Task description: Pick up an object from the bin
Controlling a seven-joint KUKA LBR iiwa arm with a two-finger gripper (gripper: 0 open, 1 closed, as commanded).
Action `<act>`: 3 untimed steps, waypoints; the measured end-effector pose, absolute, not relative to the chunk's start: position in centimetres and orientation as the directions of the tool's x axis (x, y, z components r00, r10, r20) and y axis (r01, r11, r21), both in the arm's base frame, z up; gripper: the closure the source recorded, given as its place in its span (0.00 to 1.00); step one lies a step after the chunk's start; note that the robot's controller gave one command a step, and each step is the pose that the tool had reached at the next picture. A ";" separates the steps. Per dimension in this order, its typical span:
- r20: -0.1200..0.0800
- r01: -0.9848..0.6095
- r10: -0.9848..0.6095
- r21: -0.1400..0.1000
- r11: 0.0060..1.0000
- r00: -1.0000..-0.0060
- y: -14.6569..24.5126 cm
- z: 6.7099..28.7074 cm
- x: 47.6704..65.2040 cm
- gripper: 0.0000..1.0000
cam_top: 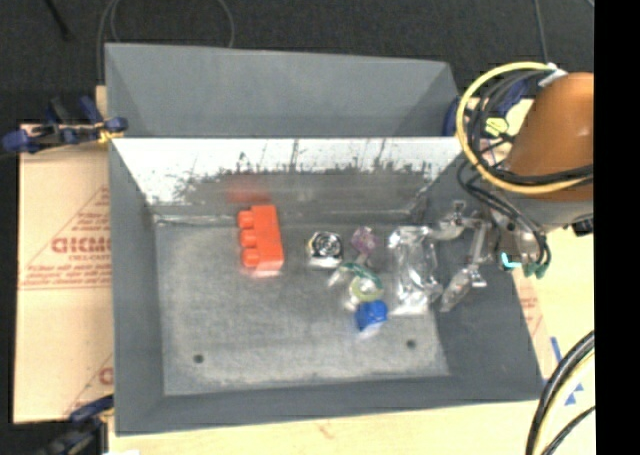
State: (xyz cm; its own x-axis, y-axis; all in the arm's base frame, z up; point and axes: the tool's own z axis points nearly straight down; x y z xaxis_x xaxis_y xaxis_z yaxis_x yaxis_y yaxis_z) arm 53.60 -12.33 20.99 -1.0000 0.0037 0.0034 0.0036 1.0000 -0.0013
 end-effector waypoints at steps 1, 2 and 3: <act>-0.030 0.167 0.167 -0.001 0.986 -0.985 -6.5 9.1 52.1 0.00; -0.012 0.271 0.271 0.002 0.963 -0.963 -5.4 10.2 51.5 0.00; -0.008 0.434 0.434 0.004 0.901 -0.901 -4.7 10.2 50.2 0.00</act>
Offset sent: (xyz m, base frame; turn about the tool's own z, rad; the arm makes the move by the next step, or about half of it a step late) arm -0.0251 0.0669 -0.1399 0.1659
